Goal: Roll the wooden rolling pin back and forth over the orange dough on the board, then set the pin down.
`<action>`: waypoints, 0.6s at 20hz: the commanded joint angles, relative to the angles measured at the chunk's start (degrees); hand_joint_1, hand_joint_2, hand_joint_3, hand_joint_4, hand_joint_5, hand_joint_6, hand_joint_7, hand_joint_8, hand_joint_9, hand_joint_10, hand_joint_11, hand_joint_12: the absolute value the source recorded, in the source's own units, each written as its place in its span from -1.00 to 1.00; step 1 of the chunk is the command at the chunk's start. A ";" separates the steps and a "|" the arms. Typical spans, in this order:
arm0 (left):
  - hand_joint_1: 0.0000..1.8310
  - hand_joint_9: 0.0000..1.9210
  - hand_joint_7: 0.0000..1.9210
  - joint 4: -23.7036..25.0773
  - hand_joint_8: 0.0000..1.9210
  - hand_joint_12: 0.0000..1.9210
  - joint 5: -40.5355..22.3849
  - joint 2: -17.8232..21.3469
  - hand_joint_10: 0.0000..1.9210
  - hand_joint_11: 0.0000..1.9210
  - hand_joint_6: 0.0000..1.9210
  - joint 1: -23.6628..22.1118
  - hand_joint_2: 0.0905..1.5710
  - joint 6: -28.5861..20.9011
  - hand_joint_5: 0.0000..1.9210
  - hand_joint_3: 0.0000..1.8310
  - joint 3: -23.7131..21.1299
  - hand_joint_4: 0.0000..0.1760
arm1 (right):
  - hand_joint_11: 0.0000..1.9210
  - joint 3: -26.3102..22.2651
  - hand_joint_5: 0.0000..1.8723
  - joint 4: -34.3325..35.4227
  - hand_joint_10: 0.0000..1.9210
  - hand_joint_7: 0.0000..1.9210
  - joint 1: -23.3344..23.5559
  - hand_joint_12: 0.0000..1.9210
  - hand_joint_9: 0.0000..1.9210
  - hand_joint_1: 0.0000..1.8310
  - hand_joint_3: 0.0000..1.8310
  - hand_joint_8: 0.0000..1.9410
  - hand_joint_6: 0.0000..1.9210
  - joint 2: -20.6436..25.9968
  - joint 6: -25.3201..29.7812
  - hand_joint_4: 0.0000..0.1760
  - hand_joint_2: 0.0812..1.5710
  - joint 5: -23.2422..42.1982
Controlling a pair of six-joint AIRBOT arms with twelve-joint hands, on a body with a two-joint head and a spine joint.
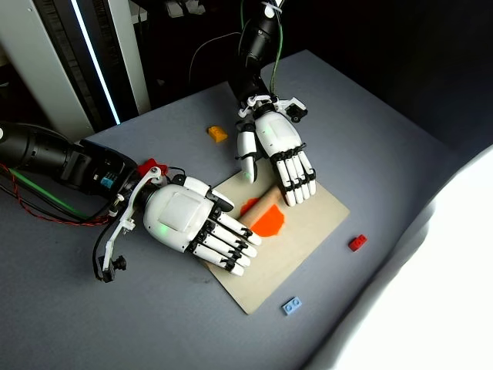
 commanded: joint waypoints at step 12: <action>-1.00 -0.77 -0.76 3.26 -1.00 -0.60 -0.78 1.54 -1.00 -1.00 -1.00 0.89 0.83 -0.46 -0.79 -1.00 -3.35 -1.00 | -1.00 -2.98 -0.75 -0.97 -0.66 -0.59 -2.76 -0.34 -0.80 -1.00 -1.00 -1.00 -0.72 0.61 -2.08 -1.00 0.96 3.24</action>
